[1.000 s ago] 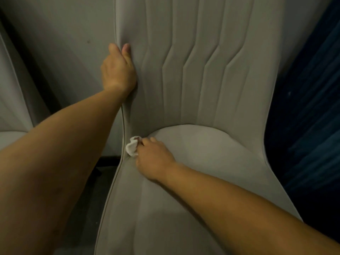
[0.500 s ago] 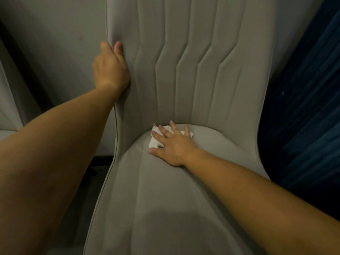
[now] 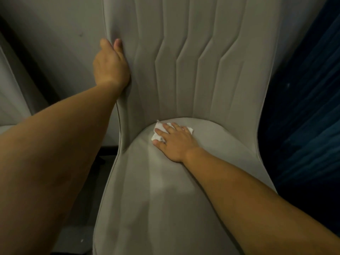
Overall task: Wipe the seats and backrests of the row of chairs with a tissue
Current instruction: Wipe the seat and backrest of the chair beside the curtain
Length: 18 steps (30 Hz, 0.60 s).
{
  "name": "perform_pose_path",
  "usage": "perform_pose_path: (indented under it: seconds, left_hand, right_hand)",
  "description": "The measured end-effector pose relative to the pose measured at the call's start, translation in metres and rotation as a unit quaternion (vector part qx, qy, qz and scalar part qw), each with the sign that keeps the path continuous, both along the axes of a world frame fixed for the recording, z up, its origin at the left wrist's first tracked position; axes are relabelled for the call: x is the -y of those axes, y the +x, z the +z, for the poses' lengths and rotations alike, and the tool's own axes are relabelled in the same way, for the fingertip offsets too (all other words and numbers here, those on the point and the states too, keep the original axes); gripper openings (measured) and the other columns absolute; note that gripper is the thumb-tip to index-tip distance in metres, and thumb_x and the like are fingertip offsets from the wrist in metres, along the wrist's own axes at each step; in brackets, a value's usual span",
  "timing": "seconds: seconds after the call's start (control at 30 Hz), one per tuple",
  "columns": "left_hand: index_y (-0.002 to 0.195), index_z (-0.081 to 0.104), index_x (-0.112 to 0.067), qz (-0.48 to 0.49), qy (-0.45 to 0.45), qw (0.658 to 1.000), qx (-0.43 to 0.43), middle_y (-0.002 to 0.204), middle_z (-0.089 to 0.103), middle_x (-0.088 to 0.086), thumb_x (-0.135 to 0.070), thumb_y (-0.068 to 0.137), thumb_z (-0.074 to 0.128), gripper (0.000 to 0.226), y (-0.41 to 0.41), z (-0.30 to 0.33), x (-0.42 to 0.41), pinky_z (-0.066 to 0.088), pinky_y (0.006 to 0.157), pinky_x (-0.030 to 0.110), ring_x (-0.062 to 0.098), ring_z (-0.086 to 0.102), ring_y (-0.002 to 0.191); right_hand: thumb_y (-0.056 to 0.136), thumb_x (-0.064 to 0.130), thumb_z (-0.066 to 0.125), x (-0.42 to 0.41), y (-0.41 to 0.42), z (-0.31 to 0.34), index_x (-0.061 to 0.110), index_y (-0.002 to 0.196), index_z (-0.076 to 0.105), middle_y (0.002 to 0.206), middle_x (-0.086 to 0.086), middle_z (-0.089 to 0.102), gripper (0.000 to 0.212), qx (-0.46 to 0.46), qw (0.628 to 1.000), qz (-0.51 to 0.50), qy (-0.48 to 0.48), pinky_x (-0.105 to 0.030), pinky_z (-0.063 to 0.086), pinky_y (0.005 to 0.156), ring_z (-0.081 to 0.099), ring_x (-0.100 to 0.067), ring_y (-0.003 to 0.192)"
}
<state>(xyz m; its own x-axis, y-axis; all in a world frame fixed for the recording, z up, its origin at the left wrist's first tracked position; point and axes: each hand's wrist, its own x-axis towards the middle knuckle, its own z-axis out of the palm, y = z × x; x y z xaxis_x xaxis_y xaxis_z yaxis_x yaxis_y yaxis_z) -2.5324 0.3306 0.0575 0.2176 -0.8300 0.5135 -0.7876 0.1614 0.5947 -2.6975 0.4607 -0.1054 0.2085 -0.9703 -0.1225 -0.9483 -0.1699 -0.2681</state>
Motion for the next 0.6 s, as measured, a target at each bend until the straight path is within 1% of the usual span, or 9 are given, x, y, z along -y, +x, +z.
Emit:
perform_pose_path:
  seconds: [0.07,0.13,0.27,0.33,0.4,0.47,0.53,0.57,0.6]
  left_hand:
    - [0.117,0.044,-0.004,0.002,0.031,1.000,0.004,0.118,0.059,0.027,-0.046,0.103,0.026,0.048,-0.001,0.006,-0.004,0.038,0.081,0.047,0.045,0.053,0.106]
    - [0.120,0.043,-0.004,0.009,0.071,0.997,0.031,0.119,0.059,0.027,-0.047,0.103,0.026,0.050,0.001,0.014,-0.012,0.040,0.084,0.048,0.045,0.053,0.107]
    - [0.121,0.043,-0.004,-0.008,0.184,0.977,0.109,0.122,0.056,0.027,-0.048,0.103,0.028,0.050,0.010,0.042,-0.024,0.040,0.088,0.048,0.046,0.052,0.111]
    - [0.121,0.047,-0.003,-0.010,0.256,0.948,0.186,0.122,0.056,0.027,-0.040,0.102,0.037,0.043,0.017,0.057,-0.035,0.043,0.088,0.048,0.045,0.053,0.112]
    - [0.116,0.058,-0.003,-0.037,0.334,0.894,0.297,0.120,0.060,0.024,-0.023,0.097,0.049,0.029,0.025,0.060,-0.061,0.047,0.088,0.047,0.043,0.058,0.109]
    - [0.109,0.065,-0.005,-0.063,0.396,0.843,0.359,0.118,0.064,0.019,-0.017,0.092,0.053,0.023,0.032,0.047,-0.107,0.050,0.087,0.044,0.038,0.061,0.107]
    - [0.108,0.065,-0.011,-0.092,0.407,0.834,0.360,0.117,0.065,0.014,-0.020,0.092,0.051,0.024,0.037,0.029,-0.158,0.052,0.087,0.042,0.035,0.062,0.105]
    - [0.112,0.063,-0.014,-0.113,0.394,0.838,0.360,0.119,0.063,0.012,-0.023,0.092,0.049,0.026,0.039,0.023,-0.183,0.051,0.089,0.043,0.033,0.061,0.107]
    - [0.119,0.059,-0.017,-0.144,0.385,0.835,0.366,0.126,0.059,0.011,-0.024,0.092,0.047,0.030,0.042,0.019,-0.211,0.048,0.095,0.044,0.032,0.056,0.114]
  right_hand:
    - [0.100,0.066,0.023,-0.010,0.002,0.002,0.040,0.154,0.029,0.166,0.004,0.019,0.061,-0.007,1.000,-0.003,-0.026,-0.047,0.012,0.120,0.015,-0.024,0.151]
    - [0.100,0.064,0.026,-0.022,0.004,0.006,0.039,0.149,0.039,0.161,0.003,0.030,0.057,-0.023,0.999,-0.011,-0.046,-0.048,0.021,0.114,0.026,-0.025,0.144]
    - [0.099,0.062,0.029,-0.052,0.001,0.026,0.038,0.136,0.050,0.148,0.002,0.044,0.048,-0.043,0.999,-0.019,-0.024,-0.048,0.033,0.101,0.040,-0.026,0.128]
    - [0.101,0.059,0.029,-0.068,-0.005,0.043,0.034,0.134,0.053,0.144,0.000,0.046,0.048,-0.045,0.998,-0.029,0.018,-0.048,0.035,0.099,0.041,-0.028,0.124]
    - [0.103,0.053,0.029,-0.088,-0.011,0.061,0.028,0.134,0.055,0.141,-0.003,0.047,0.048,-0.049,0.995,-0.051,0.064,-0.047,0.034,0.099,0.041,-0.029,0.123]
    - [0.104,0.052,0.027,-0.110,-0.017,0.081,0.025,0.134,0.054,0.139,-0.005,0.048,0.049,-0.058,0.991,-0.068,0.098,-0.046,0.034,0.099,0.041,-0.029,0.123]
    - [0.105,0.052,0.025,-0.131,-0.020,0.101,0.024,0.134,0.055,0.137,-0.006,0.049,0.051,-0.066,0.988,-0.076,0.119,-0.044,0.034,0.099,0.040,-0.030,0.123]
    - [0.105,0.052,0.024,-0.141,-0.022,0.112,0.024,0.132,0.056,0.136,-0.006,0.049,0.051,-0.068,0.986,-0.077,0.128,-0.045,0.035,0.098,0.040,-0.030,0.123]
    - [0.105,0.052,0.024,-0.149,-0.023,0.125,0.024,0.130,0.057,0.135,-0.006,0.050,0.050,-0.072,0.985,-0.075,0.138,-0.045,0.035,0.098,0.040,-0.030,0.122]
